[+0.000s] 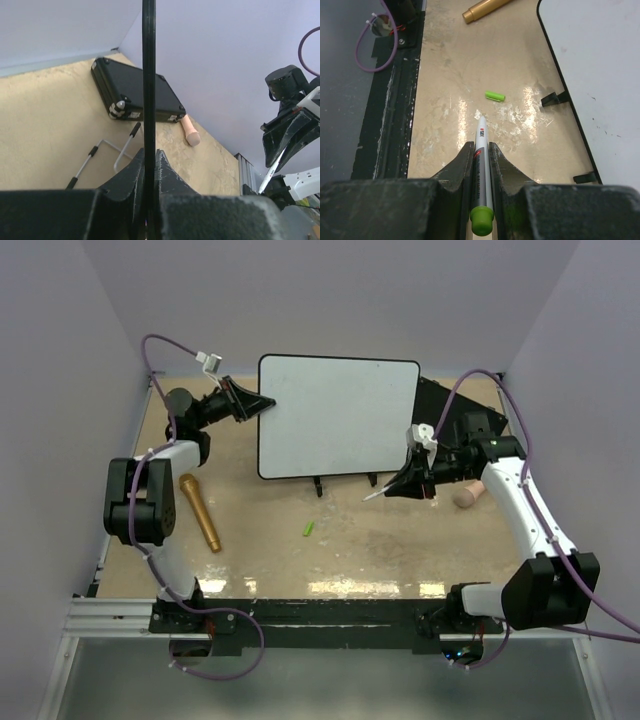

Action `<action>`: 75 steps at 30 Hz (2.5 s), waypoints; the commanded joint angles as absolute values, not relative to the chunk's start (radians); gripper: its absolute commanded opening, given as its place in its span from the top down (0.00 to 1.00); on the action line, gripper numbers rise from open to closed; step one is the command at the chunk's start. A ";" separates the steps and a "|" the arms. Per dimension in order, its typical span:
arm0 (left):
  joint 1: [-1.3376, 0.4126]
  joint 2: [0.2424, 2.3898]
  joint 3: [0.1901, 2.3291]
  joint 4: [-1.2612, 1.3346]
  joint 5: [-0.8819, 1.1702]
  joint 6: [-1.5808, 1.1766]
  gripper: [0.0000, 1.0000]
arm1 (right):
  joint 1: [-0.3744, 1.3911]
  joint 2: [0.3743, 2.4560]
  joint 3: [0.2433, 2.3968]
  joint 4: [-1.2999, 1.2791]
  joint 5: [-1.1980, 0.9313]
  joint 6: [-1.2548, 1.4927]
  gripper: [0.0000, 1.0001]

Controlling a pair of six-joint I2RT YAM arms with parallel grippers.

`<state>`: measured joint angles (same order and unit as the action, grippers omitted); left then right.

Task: Write a sentence on the whiteboard
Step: Move the whiteboard to the corner of the board.

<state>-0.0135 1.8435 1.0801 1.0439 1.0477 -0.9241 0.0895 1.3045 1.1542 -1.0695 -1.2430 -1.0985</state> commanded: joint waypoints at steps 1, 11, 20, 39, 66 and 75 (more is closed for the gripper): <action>0.000 1.706 1.085 1.215 0.908 -0.905 1.00 | 0.084 1.333 1.259 -1.259 -1.247 -1.262 1.00; -0.064 1.579 1.039 1.132 0.819 -0.870 1.00 | 0.084 1.312 1.443 -1.252 -1.157 -1.126 1.00; -0.196 1.476 1.086 0.843 0.608 -0.711 1.00 | 0.083 1.249 1.428 -1.138 -1.169 -0.993 1.00; -0.468 1.372 1.093 0.489 0.252 -0.623 1.00 | 0.084 1.074 1.344 -0.845 -1.120 -0.652 1.00; -0.753 0.940 0.204 0.885 -0.063 -0.732 1.00 | 0.363 1.051 1.184 -0.649 -1.028 -0.658 1.00; -0.810 0.969 0.123 0.983 -0.156 -0.764 1.00 | 0.453 0.987 1.082 -0.574 -0.974 -0.699 1.00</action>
<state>-0.7696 0.9443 0.1699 0.9215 -0.0875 -0.8459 0.4389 1.0527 1.1412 -0.6502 -1.0069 -0.6628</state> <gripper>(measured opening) 0.083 0.143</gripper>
